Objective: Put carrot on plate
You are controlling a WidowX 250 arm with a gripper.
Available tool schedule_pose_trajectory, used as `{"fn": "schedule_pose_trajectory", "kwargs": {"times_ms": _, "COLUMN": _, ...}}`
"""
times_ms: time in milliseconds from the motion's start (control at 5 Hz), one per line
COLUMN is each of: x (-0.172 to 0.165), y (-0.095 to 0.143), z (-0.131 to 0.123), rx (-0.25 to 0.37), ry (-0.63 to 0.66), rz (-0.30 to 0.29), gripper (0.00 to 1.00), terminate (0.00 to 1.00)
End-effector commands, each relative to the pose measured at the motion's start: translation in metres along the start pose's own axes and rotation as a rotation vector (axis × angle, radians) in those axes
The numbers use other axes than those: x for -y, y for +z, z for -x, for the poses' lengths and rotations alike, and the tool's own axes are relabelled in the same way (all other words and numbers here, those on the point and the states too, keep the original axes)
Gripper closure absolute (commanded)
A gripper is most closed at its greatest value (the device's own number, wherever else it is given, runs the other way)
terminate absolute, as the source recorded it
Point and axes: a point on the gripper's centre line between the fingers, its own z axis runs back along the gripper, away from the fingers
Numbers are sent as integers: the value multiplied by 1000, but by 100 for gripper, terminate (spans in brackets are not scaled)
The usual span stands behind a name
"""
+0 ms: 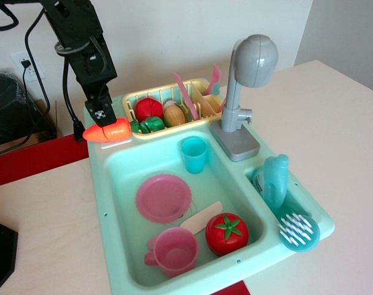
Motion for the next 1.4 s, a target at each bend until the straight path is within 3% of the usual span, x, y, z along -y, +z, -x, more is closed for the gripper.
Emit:
{"fn": "schedule_pose_trajectory", "kwargs": {"times_ms": 0, "x": 0, "y": 0, "z": 0, "rx": 0, "ry": 0, "rz": 0, "gripper": 0, "terminate": 0}}
{"fn": "schedule_pose_trajectory", "kwargs": {"times_ms": 800, "x": 8, "y": -39, "z": 8, "rx": -83, "ry": 5, "rz": -10, "gripper": 0, "terminate": 0}}
{"fn": "schedule_pose_trajectory", "kwargs": {"times_ms": 1000, "x": 7, "y": -41, "z": 14, "rx": -44, "ry": 20, "rz": -44, "gripper": 100, "terminate": 0}}
{"fn": "schedule_pose_trajectory", "kwargs": {"times_ms": 1200, "x": 9, "y": -40, "z": 21, "rx": 4, "ry": 40, "rz": -61, "gripper": 100, "terminate": 0}}
